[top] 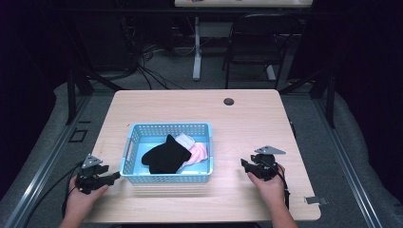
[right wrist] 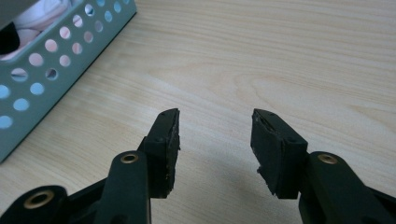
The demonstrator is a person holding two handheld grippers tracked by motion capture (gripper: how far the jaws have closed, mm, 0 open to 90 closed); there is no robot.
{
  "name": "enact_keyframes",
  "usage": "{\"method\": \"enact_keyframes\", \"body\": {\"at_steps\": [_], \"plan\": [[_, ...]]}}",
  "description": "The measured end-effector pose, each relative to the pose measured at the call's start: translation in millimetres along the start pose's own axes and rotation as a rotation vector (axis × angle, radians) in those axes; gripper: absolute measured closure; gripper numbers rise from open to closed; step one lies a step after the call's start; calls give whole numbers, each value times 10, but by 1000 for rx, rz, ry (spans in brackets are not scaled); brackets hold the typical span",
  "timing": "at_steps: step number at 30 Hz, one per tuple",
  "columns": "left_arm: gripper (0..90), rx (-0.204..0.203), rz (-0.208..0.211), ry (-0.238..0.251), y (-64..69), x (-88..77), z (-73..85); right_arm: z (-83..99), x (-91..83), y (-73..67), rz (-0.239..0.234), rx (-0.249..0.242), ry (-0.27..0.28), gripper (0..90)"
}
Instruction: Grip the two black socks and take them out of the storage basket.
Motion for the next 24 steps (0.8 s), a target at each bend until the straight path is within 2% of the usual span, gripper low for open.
{"method": "enact_keyframes", "body": {"at_steps": [8,13,15,18,22,24], "plan": [[393,-3,0,0,-3,0,14,-15,-14,19,-22,18,3,533],[393,-8,0,12,-7,-34,20,-17,-27,-21,-26,1,0,540],[393,-7,3,6,-1,-31,23,-27,-33,-43,-43,18,2,540],[393,-6,3,3,-2,-19,20,-37,-36,-65,-53,16,-9,541],[393,-3,2,2,-3,-13,15,-111,-67,-125,-61,-24,-30,541],[393,-7,1,-1,-12,-4,16,-230,-100,-163,-65,-29,-28,542]]}}
Point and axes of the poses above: each handheld gripper's, and its own axes: x roughly forward along the jaws, z roughly out of its underside, y roughly to its right, the point moved 2 cm from there along x, roughly forward along the jaws, and after that the axes turned 1 degree about z, right-handed, at the moved point
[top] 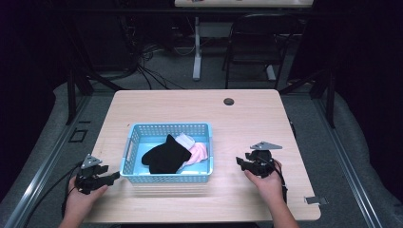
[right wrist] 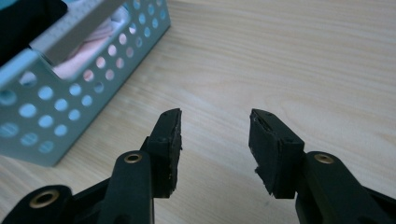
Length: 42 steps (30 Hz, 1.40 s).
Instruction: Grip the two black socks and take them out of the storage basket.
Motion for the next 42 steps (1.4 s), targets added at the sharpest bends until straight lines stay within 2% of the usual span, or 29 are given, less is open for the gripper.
{"method": "enact_keyframes", "body": {"at_steps": [2,4,8,9,10,13,14,15,17,20,22,24,26,28,30,32,37,40,42], "plan": [[393,-2,-2,-4,-6,8,0,-98,-25,-32,-9,-5,0,542],[393,-1,-1,-6,-9,10,-2,-215,-63,-76,-12,-30,-4,533],[393,1,3,-2,3,3,-7,-468,-115,-201,-30,-69,24,530],[393,0,1,1,8,-2,-5,-531,-121,-229,-40,-90,21,530],[393,3,2,3,11,-15,-1,-574,-119,-260,-48,-89,28,531],[393,-2,2,8,10,-30,10,-757,-94,-381,-104,-118,15,511],[393,-2,2,8,10,-30,10,-757,-94,-381,-104,-118,15,511],[393,-1,1,6,2,-32,7,-847,-45,-463,-113,-145,-7,489],[393,-6,3,11,5,-34,1,-928,12,-534,-122,-197,-29,503],[393,5,7,14,17,-45,-1,-1054,81,-644,-115,-232,-43,509],[393,8,10,18,25,-54,-4,-1132,136,-717,-121,-233,-43,502],[393,11,11,20,28,-61,-5,-1202,202,-787,-126,-232,-71,507],[393,10,13,23,30,-63,-6,-1267,271,-856,-131,-244,-111,548],[393,10,16,28,29,-72,-13,-1318,351,-950,-171,-237,-137,582],[393,9,17,29,29,-72,-15,-1342,391,-997,-178,-252,-150,596],[393,9,18,30,27,-67,-20,-1405,530,-1137,-196,-300,-176,633],[393,10,23,33,28,-64,-27,-1466,782,-1339,-251,-312,-250,715],[393,10,23,35,27,-64,-28,-1474,880,-1406,-253,-333,-275,721],[393,8,24,31,25,-69,-29,-1478,1019,-1485,-248,-358,-304,722]]}}
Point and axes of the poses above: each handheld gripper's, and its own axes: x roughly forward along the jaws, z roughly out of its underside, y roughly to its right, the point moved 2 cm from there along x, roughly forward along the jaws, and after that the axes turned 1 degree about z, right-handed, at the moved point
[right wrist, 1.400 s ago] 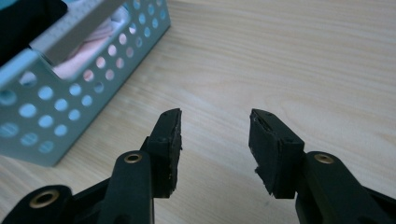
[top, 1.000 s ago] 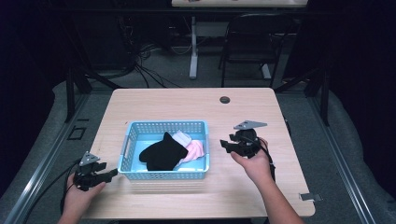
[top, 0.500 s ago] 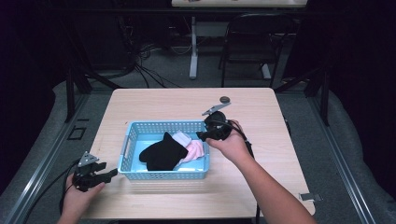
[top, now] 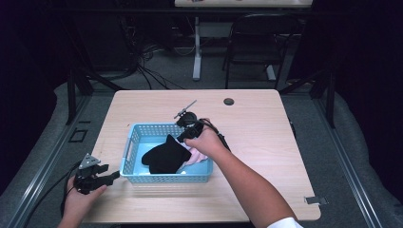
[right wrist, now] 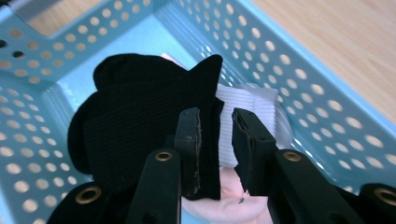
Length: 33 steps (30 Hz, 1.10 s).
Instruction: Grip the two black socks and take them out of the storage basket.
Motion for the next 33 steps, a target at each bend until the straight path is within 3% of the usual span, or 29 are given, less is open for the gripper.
{"method": "enact_keyframes", "body": {"at_steps": [8,18,24,33], "plan": [[393,-2,6,3,-1,2,-2,-52,286,-9,-24,33,-45,706],[393,1,9,7,-1,8,-11,-76,472,-32,-33,50,-84,719],[393,0,9,8,-8,6,-13,-87,425,-72,-35,32,-79,856],[393,-2,7,8,-8,10,-13,-118,168,-162,-65,20,-7,878]]}}
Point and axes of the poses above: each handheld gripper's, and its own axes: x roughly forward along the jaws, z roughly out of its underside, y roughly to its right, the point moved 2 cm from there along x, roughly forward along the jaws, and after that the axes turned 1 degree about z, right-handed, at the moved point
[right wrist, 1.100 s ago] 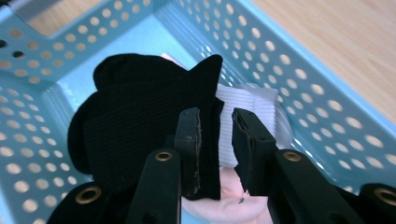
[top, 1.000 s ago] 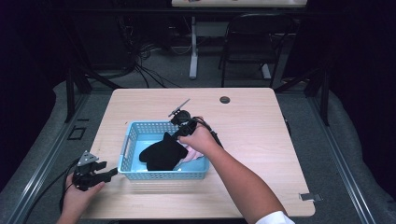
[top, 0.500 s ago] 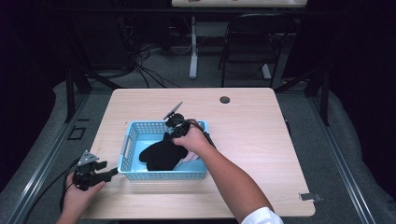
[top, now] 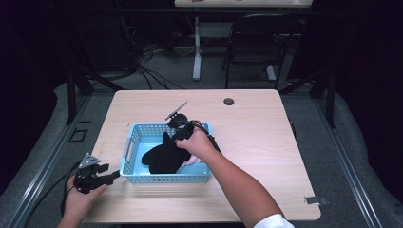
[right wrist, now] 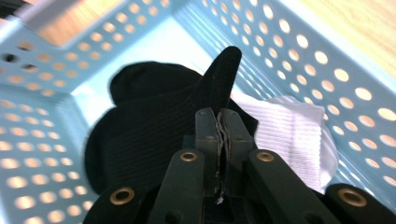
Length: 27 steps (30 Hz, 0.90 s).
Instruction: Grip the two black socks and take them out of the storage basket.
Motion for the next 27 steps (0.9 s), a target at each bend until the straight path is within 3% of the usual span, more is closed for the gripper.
{"method": "enact_keyframes", "body": {"at_steps": [11,20,27], "plan": [[393,-3,-2,-3,3,6,0,-9,-418,-257,-50,-33,108,882],[393,-3,-2,-7,2,10,2,-85,-902,-400,-28,-83,176,882],[393,-6,-2,-8,7,13,2,-110,-1185,-383,-5,-75,203,882]]}}
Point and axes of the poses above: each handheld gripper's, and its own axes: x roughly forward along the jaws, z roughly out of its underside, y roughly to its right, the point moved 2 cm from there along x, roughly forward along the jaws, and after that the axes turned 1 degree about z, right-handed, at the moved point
